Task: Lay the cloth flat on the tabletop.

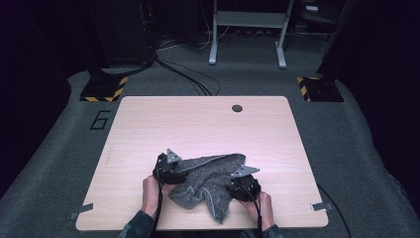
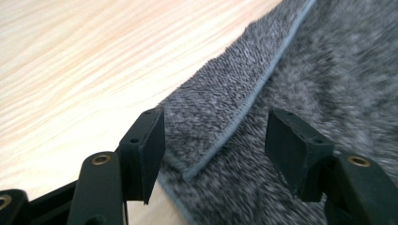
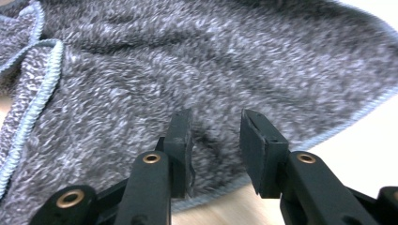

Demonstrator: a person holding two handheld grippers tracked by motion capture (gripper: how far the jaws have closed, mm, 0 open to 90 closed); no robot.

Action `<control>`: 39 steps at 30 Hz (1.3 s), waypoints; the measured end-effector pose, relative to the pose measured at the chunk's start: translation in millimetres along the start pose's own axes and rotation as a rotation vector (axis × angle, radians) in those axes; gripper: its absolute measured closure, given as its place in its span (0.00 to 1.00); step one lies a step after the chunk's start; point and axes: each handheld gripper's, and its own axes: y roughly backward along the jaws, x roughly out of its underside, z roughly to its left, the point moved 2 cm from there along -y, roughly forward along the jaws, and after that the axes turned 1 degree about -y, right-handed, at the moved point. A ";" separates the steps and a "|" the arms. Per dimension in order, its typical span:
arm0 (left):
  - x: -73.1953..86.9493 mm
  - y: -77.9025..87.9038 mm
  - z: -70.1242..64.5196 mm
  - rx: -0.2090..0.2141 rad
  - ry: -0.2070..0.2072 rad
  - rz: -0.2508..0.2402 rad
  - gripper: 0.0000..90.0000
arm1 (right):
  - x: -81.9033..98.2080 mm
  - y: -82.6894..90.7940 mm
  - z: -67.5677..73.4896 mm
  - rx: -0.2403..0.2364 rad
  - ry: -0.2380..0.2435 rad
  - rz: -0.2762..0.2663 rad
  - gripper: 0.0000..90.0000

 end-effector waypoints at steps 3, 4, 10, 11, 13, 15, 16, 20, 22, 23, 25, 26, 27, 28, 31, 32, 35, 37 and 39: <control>0.7 -10.1 -1.2 -0.013 -0.034 0.046 0.56 | 1.3 -5.8 3.1 0.000 -0.010 0.024 0.73; 0.8 -11.5 -1.0 -0.027 -0.039 0.050 0.63 | 1.9 -6.4 3.7 0.006 -0.008 0.020 0.74; -5.6 -8.6 1.5 -0.010 -0.058 0.020 0.91 | 4.6 -4.6 1.0 0.007 -0.008 0.014 0.78; -7.4 -7.9 2.6 -0.007 -0.051 0.020 0.92 | 5.4 -3.8 0.2 0.004 -0.010 0.014 0.79; -14.8 -7.0 9.2 -0.006 -0.045 0.016 0.91 | 6.3 -2.3 -1.8 0.005 -0.012 0.018 0.79; -20.6 -8.8 14.7 -0.003 -0.031 0.004 0.90 | 7.4 -0.7 -3.7 0.003 -0.014 0.025 0.79; -24.1 -9.9 18.1 -0.006 -0.030 0.012 0.88 | 7.9 -0.1 -4.4 0.008 -0.019 0.024 0.80; -33.2 -18.2 37.6 0.000 0.023 0.035 0.75 | 10.1 4.7 -8.8 0.004 -0.023 0.053 0.80; -34.3 -19.3 47.3 0.006 0.055 0.044 0.63 | 10.5 6.1 -11.4 -0.002 -0.028 0.056 0.78; -34.3 -18.8 51.0 0.011 0.072 0.033 0.60 | 10.3 7.2 -13.6 -0.011 -0.032 0.058 0.76; -33.9 -15.5 59.2 0.018 0.120 0.018 0.51 | 8.1 11.8 -21.0 -0.004 -0.043 0.038 0.71; -33.7 -13.9 61.7 0.017 0.119 0.016 0.47 | 5.2 15.8 -28.0 -0.009 -0.052 0.022 0.70; -33.5 -12.3 64.4 0.019 0.125 0.015 0.46 | 2.9 17.6 -32.6 -0.001 -0.062 0.013 0.68; -33.5 -12.0 66.0 0.014 0.135 0.008 0.43 | -0.4 19.7 -39.8 0.011 -0.067 0.014 0.65; -35.2 -11.6 69.2 0.006 0.143 0.003 0.38 | -12.9 20.9 -58.2 0.048 -0.119 0.001 0.58; -36.2 -10.7 71.1 0.000 0.135 0.003 0.38 | -16.6 20.0 -64.4 0.055 -0.125 -0.004 0.56; -40.1 -6.3 77.9 -0.009 0.149 -0.011 0.36 | -26.1 12.3 -80.9 0.087 -0.155 0.011 0.51; -41.3 -6.9 78.5 0.002 0.167 -0.016 0.34 | -30.7 6.2 -90.4 0.087 -0.183 0.029 0.49; -42.2 -6.6 78.4 0.018 0.151 -0.008 0.33 | -34.2 -0.4 -97.9 0.104 -0.189 0.040 0.47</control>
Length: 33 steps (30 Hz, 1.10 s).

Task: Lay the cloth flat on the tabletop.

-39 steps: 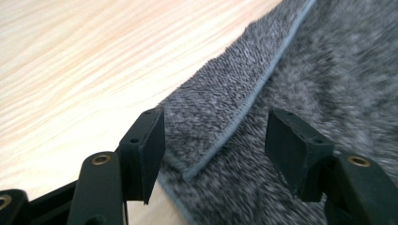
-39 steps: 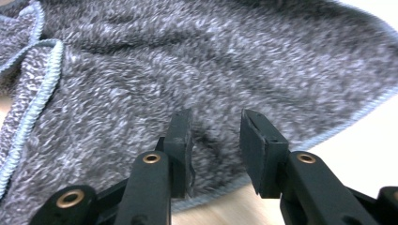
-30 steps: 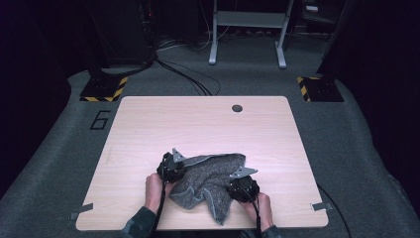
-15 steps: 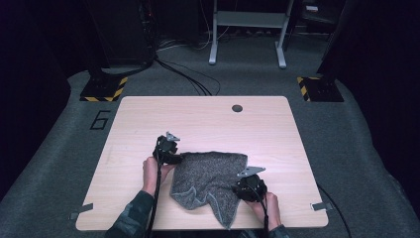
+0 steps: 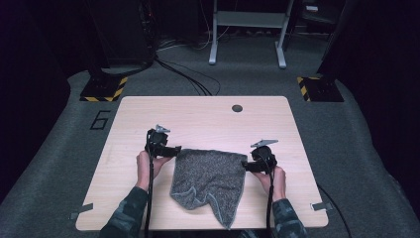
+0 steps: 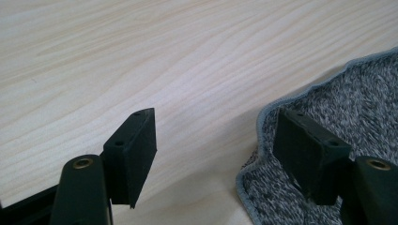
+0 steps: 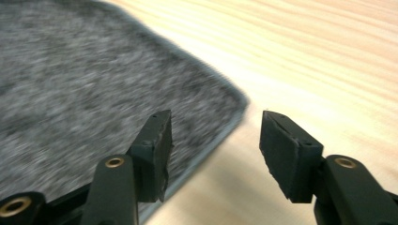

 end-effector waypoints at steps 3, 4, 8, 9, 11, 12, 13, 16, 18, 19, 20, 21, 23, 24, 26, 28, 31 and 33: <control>-0.4 -8.5 -5.8 0.049 -0.018 0.023 0.32 | -5.0 -11.0 -6.5 0.003 -0.024 0.024 0.46; -0.4 -11.3 -7.7 0.053 -0.013 0.033 0.32 | -6.4 -14.3 -8.0 0.003 -0.032 0.031 0.46; 0.3 -17.3 -9.1 0.066 -0.006 0.047 0.31 | -10.6 -21.7 -9.2 0.011 -0.022 0.049 0.47; 0.9 -18.7 -10.1 0.068 -0.011 0.056 0.31 | -11.0 -23.6 -8.5 0.009 -0.023 0.055 0.47; 2.5 -22.7 -12.3 0.063 -0.027 0.078 0.32 | -11.4 -26.8 -8.0 0.016 -0.018 0.068 0.48; 3.5 -25.7 -13.7 0.059 -0.030 0.086 0.33 | -11.7 -28.2 -8.0 0.017 -0.022 0.072 0.49; 4.4 -28.5 -14.5 0.061 -0.033 0.096 0.36 | -12.0 -29.6 -8.3 0.020 -0.021 0.074 0.51; 7.3 -35.9 -17.0 0.073 -0.032 0.114 0.45 | -12.1 -33.3 -7.6 0.021 -0.023 0.082 0.55; 8.2 -37.6 -18.3 0.066 -0.042 0.115 0.53 | -12.7 -33.8 -6.5 0.023 -0.019 0.080 0.61; 8.8 -38.6 -19.5 0.074 -0.037 0.114 0.56 | -12.8 -34.0 -6.2 0.026 -0.010 0.079 0.64; 8.8 -38.6 -19.5 0.074 -0.037 0.114 0.61 | -12.8 -34.0 -6.2 0.026 -0.010 0.079 0.64; 10.2 -40.2 -21.4 0.074 -0.050 0.113 0.66 | -13.2 -34.4 -4.4 0.031 -0.003 0.075 0.73; 10.6 -40.2 -22.6 0.081 -0.052 0.108 0.76 | -13.5 -34.6 -4.1 0.025 0.001 0.074 0.79; 11.3 -40.3 -23.2 0.077 -0.053 0.103 0.82 | -13.3 -34.7 -4.5 0.023 0.003 0.072 0.84; 13.1 -39.9 -23.9 0.077 -0.056 0.095 0.89 | -12.6 -34.6 -5.3 -0.002 0.004 0.067 0.92; 14.4 -39.0 -24.2 0.083 -0.063 0.098 0.94 | -11.6 -34.6 -4.7 -0.026 -0.001 0.064 0.97; 15.6 -37.1 -23.9 0.089 -0.048 0.089 0.97 | -10.5 -33.5 -3.9 -0.036 -0.006 0.065 0.98; 16.1 -33.0 -23.7 0.103 -0.046 0.080 0.97 | -8.9 -31.8 -4.2 -0.040 -0.010 0.066 0.99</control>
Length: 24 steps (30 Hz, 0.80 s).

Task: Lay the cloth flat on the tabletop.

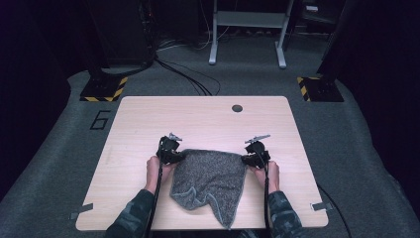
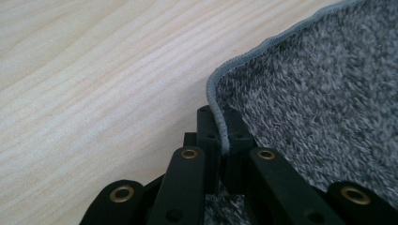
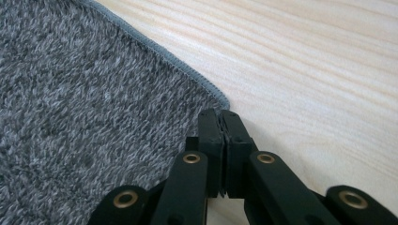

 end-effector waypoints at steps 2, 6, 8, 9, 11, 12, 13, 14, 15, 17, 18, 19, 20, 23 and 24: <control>1.0 6.1 -1.1 0.011 0.004 -0.015 0.98 | 2.2 4.9 0.5 -0.001 0.000 -0.012 0.99; 4.4 17.3 -5.1 0.042 0.023 -0.031 0.98 | 4.0 27.5 5.0 -0.012 0.007 -0.060 0.99; 5.9 22.0 -7.2 0.055 0.026 -0.034 0.98 | 5.1 35.8 6.4 -0.014 0.013 -0.075 0.99; 6.9 24.4 -7.8 0.064 0.022 -0.038 0.98 | 5.8 39.3 7.0 -0.017 0.018 -0.078 0.99; 8.5 25.7 -9.3 0.066 0.026 -0.034 0.98 | 6.8 43.0 6.4 -0.018 0.005 -0.082 0.99; 8.9 25.4 -8.6 0.067 0.023 -0.034 0.98 | 7.1 43.3 5.3 -0.017 0.008 -0.078 0.99; 8.9 23.8 -7.0 0.060 0.027 -0.033 0.98 | 6.8 42.8 4.1 -0.023 0.005 -0.074 0.99; 8.6 22.7 -5.8 0.063 0.033 -0.032 0.98 | 5.7 41.4 2.4 -0.020 0.007 -0.066 0.99; 7.2 19.6 -2.7 0.054 0.035 -0.023 0.98 | 4.2 40.2 1.8 -0.018 0.006 -0.064 0.99; 2.7 14.3 5.0 0.055 0.049 -0.020 0.98 | -2.8 36.3 -0.9 -0.009 0.008 -0.060 0.99; -1.6 12.1 9.9 0.039 0.045 -0.026 0.98 | -9.7 34.6 -3.8 -0.004 0.019 -0.060 0.99; -6.0 11.7 13.9 0.032 0.048 -0.030 0.98 | -17.4 33.4 -7.0 0.005 0.029 -0.056 0.99; -16.7 13.7 21.4 0.018 0.060 -0.047 0.98 | -24.6 33.4 -9.3 0.011 0.030 -0.059 0.99; -54.8 37.3 39.0 -0.042 0.045 -0.135 0.98 | -68.0 45.5 -23.0 0.065 0.042 -0.109 0.99; -71.3 53.0 41.9 -0.072 0.030 -0.179 0.98 | -86.3 56.9 -25.7 0.088 0.058 -0.137 0.99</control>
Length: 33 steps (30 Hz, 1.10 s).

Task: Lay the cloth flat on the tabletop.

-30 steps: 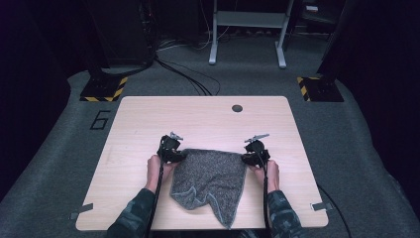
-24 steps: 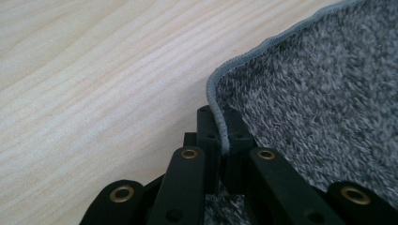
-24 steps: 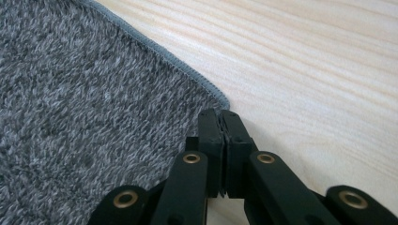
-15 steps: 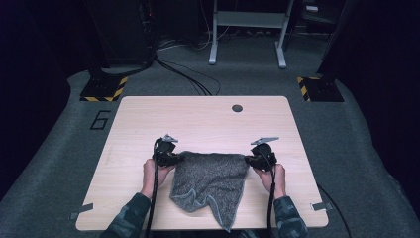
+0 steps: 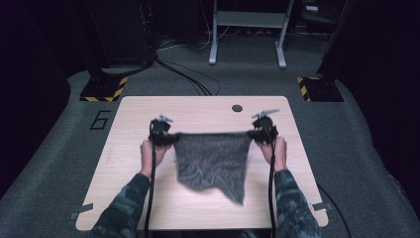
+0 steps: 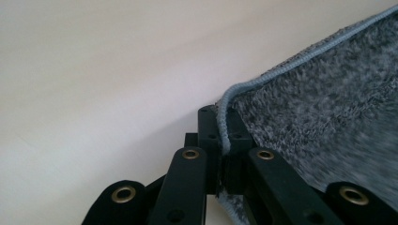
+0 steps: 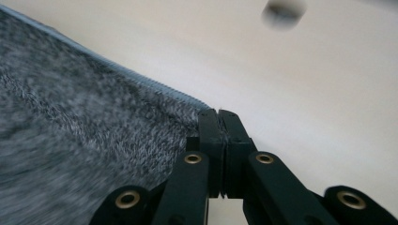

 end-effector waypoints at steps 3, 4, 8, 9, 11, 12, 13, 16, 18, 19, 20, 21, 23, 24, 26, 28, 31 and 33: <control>-50.7 48.8 -5.0 -0.063 -0.073 -0.165 0.98 | -55.0 43.9 -0.5 0.054 0.035 -0.131 0.99; -60.5 63.3 -10.4 -0.079 -0.110 -0.209 0.98 | -67.5 59.3 2.9 0.068 0.057 -0.166 0.99; -57.7 90.4 -28.4 -0.098 -0.204 -0.255 0.98 | -72.3 99.7 15.3 0.082 0.139 -0.267 0.99; -45.2 88.5 -32.9 -0.077 -0.212 -0.246 0.98 | -63.7 102.3 18.0 0.079 0.150 -0.278 0.99; -20.2 78.0 -39.3 -0.059 -0.220 -0.220 0.97 | -37.8 98.3 24.7 0.060 0.152 -0.275 0.98; -2.7 69.7 -43.2 -0.040 -0.227 -0.189 0.97 | -21.3 92.6 27.8 0.052 0.165 -0.259 0.98; 16.0 60.8 -47.0 -0.019 -0.229 -0.164 0.96 | -3.4 84.5 32.1 0.039 0.158 -0.234 0.98; 76.2 33.4 -59.4 0.047 -0.210 -0.068 0.95 | 58.1 53.9 43.1 -0.006 0.139 -0.149 0.97; 102.5 25.7 -65.8 0.079 -0.201 -0.039 0.93 | 87.6 41.4 48.5 -0.034 0.122 -0.110 0.97; 117.3 23.8 -70.8 0.091 -0.203 -0.016 0.92 | 101.6 36.8 52.0 -0.042 0.116 -0.083 0.97; 124.5 24.4 -72.8 0.115 -0.201 -0.002 0.90 | 115.9 33.6 55.6 -0.050 0.113 -0.064 0.96; 132.8 24.9 -75.6 0.130 -0.192 0.003 0.87 | 123.1 33.4 58.4 -0.067 0.096 -0.054 0.95; 146.3 30.3 -80.7 0.157 -0.187 0.006 0.82 | 136.9 35.7 62.4 -0.082 0.105 -0.033 0.93; 151.9 33.2 -83.1 0.188 -0.178 0.016 0.80 | 142.9 38.9 64.7 -0.093 0.089 -0.029 0.93; 160.8 39.6 -87.6 0.223 -0.159 0.028 0.70 | 153.2 45.3 67.1 -0.121 0.087 -0.006 0.88; 166.5 47.2 -90.1 0.247 -0.162 0.030 0.61 | 160.2 53.1 68.4 -0.143 0.085 0.000 0.80; 167.6 58.6 -90.1 0.237 -0.153 0.018 0.43 | 157.8 65.7 63.3 -0.174 0.057 -0.026 0.68; 162.1 65.1 -85.5 0.235 -0.161 0.007 0.36 | 150.2 69.0 59.8 -0.159 0.053 -0.042 0.61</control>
